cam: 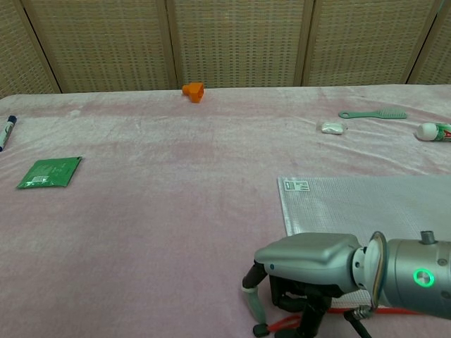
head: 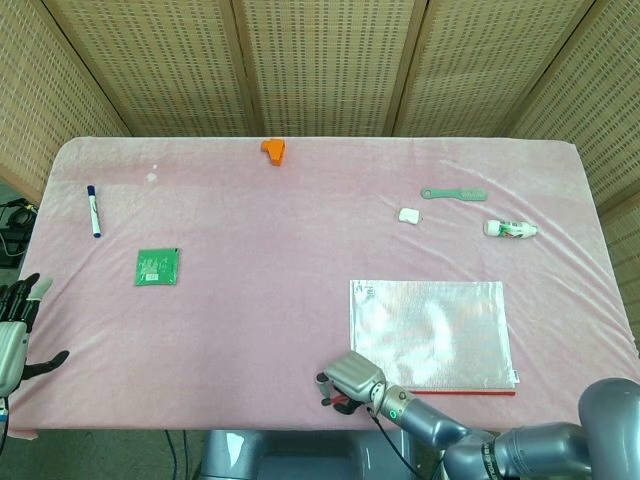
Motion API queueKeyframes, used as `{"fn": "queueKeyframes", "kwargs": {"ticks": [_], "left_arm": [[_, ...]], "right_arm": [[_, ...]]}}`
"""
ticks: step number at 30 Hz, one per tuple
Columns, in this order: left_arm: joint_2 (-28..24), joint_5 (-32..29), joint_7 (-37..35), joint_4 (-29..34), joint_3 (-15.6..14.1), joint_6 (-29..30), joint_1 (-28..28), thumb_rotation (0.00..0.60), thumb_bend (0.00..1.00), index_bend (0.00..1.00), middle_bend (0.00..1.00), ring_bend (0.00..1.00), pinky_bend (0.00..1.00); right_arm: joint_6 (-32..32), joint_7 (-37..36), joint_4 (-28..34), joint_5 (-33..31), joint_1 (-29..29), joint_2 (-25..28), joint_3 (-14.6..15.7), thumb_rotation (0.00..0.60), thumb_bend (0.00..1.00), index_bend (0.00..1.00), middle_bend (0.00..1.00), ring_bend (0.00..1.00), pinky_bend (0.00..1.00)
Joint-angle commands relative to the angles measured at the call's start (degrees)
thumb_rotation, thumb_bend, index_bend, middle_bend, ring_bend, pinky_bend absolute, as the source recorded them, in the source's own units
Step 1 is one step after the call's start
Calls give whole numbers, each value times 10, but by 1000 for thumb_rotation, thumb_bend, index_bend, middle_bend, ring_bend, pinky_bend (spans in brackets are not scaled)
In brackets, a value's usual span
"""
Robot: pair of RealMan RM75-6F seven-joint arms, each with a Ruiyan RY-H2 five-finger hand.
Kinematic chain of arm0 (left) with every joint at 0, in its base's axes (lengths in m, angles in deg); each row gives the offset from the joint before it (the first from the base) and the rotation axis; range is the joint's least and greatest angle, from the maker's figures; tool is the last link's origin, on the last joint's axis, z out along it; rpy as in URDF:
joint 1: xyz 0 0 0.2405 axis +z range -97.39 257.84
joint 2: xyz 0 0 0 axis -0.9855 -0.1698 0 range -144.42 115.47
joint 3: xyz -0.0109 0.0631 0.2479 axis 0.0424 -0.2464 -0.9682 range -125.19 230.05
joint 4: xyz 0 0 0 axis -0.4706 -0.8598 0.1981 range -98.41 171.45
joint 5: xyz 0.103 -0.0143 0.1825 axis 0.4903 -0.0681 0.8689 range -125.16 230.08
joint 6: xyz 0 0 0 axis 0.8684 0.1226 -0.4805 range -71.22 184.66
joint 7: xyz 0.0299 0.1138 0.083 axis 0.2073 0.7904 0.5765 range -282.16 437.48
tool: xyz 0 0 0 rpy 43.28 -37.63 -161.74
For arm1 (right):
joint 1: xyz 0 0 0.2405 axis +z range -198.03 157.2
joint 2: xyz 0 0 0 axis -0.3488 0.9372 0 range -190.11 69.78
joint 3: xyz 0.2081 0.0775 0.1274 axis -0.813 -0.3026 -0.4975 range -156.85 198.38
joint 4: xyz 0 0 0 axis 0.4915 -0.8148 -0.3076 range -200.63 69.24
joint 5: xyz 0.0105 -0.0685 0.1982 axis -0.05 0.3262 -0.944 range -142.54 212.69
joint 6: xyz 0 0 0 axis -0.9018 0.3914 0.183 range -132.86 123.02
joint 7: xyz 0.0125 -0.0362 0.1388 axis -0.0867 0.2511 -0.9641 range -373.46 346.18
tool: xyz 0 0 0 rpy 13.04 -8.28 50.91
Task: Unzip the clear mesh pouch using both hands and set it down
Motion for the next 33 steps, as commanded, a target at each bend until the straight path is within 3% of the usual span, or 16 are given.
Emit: {"fn": "queueKeyframes", "kwargs": {"ticks": [1, 11, 14, 23, 33], "left_arm": [[0, 0, 0, 0, 0, 0, 0, 600, 0, 0, 0, 0, 0], [-3, 2, -5, 1, -1, 1, 0, 600, 0, 0, 0, 0, 0], [-4, 3, -6, 1, -1, 1, 0, 600, 0, 0, 0, 0, 0], [-5, 4, -10, 2, -2, 2, 1, 600, 0, 0, 0, 0, 0], [-7, 5, -13, 3, -3, 1, 0, 600, 0, 0, 0, 0, 0]], "right_arm": [[3, -5, -3, 8, -2, -2, 3, 600, 536, 538, 984, 980, 1000], [9, -14, -16, 33, -6, -8, 12, 600, 566, 557, 986, 980, 1000], [10, -19, -17, 39, -7, -8, 12, 600, 621, 573, 988, 980, 1000], [15, -33, -18, 51, -13, -8, 12, 600, 673, 668, 992, 980, 1000], [30, -106, 12, 97, -29, 26, -5, 600, 711, 749, 996, 981, 1000]]}}
